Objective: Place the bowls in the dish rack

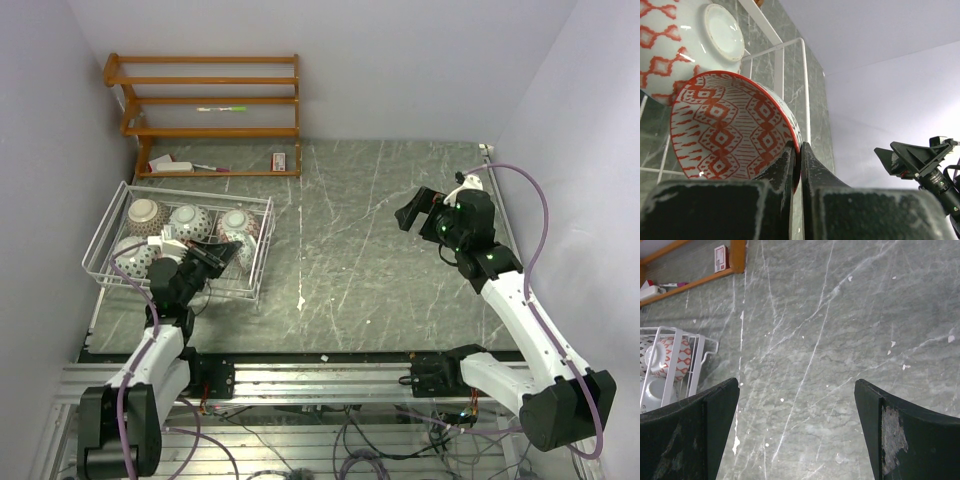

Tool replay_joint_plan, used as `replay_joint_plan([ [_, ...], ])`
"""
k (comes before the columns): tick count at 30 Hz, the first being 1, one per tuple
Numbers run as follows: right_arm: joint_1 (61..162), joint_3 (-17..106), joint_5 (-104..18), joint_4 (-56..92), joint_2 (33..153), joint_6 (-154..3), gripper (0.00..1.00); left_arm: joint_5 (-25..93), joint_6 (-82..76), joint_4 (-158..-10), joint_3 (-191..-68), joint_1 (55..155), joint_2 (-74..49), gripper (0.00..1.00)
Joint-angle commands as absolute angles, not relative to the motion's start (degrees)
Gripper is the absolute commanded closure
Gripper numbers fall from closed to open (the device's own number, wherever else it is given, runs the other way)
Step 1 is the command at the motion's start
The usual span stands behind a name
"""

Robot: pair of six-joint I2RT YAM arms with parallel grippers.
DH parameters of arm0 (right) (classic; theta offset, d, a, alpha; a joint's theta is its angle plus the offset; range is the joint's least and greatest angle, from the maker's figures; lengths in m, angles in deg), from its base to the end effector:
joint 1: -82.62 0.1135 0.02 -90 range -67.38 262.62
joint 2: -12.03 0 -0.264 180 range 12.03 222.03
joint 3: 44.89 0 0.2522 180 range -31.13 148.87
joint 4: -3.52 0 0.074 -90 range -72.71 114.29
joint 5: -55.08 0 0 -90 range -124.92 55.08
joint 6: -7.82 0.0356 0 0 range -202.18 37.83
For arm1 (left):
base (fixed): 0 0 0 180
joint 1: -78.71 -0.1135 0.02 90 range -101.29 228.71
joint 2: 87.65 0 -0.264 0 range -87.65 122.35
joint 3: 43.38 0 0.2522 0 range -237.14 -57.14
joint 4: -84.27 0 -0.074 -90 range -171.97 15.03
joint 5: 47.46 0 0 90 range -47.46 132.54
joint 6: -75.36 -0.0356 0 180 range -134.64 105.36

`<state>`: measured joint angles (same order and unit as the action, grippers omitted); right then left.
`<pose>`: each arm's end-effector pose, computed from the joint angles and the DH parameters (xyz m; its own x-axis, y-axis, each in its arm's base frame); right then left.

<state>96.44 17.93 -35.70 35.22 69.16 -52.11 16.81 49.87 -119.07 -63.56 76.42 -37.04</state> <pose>0.2195 0.0545 0.3122 -0.4942 0.3944 -0.7748 -0.0036 0.8902 0.4555 0.1757 -0.0084 0.1767 -0.4091 -0.8302 -0.3787 0.0584 0.3903 -0.9188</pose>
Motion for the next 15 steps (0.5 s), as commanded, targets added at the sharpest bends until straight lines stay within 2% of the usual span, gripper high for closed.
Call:
replay_joint_plan([
  [1, 96.1, 17.1, -36.2, 33.1, 69.6, -51.8, 0.0, 25.9, 41.8, -91.8, -59.9, 74.0, -38.5, 0.88],
  [9, 96.1, 17.3, -37.1, 32.2, 70.3, -51.8, 0.0, 31.1, 38.9, -73.9, -65.0, 73.8, -52.4, 0.77],
  [15, 96.1, 17.4, -37.4, 32.4, 70.3, -52.2, 0.0, 31.7, 37.7, -73.0, -64.7, 73.6, -50.1, 0.75],
])
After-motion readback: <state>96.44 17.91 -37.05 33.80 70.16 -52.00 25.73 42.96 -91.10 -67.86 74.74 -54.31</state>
